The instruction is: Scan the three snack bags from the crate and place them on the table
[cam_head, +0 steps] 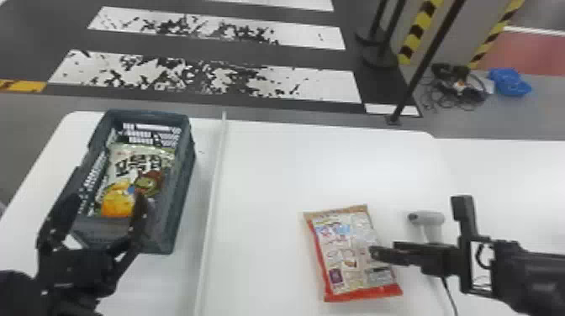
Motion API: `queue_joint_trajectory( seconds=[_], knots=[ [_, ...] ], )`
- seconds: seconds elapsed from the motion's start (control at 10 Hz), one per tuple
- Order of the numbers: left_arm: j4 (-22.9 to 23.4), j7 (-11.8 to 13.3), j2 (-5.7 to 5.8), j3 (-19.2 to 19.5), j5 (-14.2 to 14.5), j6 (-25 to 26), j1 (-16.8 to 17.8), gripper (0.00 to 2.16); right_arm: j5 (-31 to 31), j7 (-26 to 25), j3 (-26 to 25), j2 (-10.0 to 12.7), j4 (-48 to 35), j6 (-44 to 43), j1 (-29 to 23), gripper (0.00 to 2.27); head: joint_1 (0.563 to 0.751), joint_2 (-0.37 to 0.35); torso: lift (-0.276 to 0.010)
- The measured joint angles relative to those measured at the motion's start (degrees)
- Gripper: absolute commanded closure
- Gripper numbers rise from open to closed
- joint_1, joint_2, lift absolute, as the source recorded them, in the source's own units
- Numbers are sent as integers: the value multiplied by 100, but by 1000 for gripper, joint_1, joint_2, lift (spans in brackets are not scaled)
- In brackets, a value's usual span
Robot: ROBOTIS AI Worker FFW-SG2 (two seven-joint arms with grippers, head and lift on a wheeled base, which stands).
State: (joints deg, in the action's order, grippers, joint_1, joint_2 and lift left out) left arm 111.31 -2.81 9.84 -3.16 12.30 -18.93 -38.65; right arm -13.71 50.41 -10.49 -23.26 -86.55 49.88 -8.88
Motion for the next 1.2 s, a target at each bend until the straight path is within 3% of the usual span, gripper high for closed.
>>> queue_joint_trajectory(
  seconds=[0.2,0.3,0.4,0.5,0.6,1.2],
  knots=[
    [32,-8,0,-4,0,-158,-32,76,63,81,311,-61,181,-24,77,100,695,-95,-37],
    [51,-9,0,-11,0,-220,-50,76,109,125,434,-62,277,-77,112,562,695,-85,-37],
    [54,-9,0,-16,0,-234,-61,76,165,192,536,-62,368,-131,150,1717,695,-77,-37],
    [53,-9,0,-14,0,-235,-73,76,207,245,596,-55,415,-150,168,2020,695,-71,-37],
    [52,-9,0,-13,0,-237,-80,76,208,304,612,-45,406,-154,152,2128,695,-67,-37],
    [53,-22,-21,-36,0,-238,-90,76,-12,197,102,77,-1058,31,-784,2132,695,-50,-37]
  ],
)
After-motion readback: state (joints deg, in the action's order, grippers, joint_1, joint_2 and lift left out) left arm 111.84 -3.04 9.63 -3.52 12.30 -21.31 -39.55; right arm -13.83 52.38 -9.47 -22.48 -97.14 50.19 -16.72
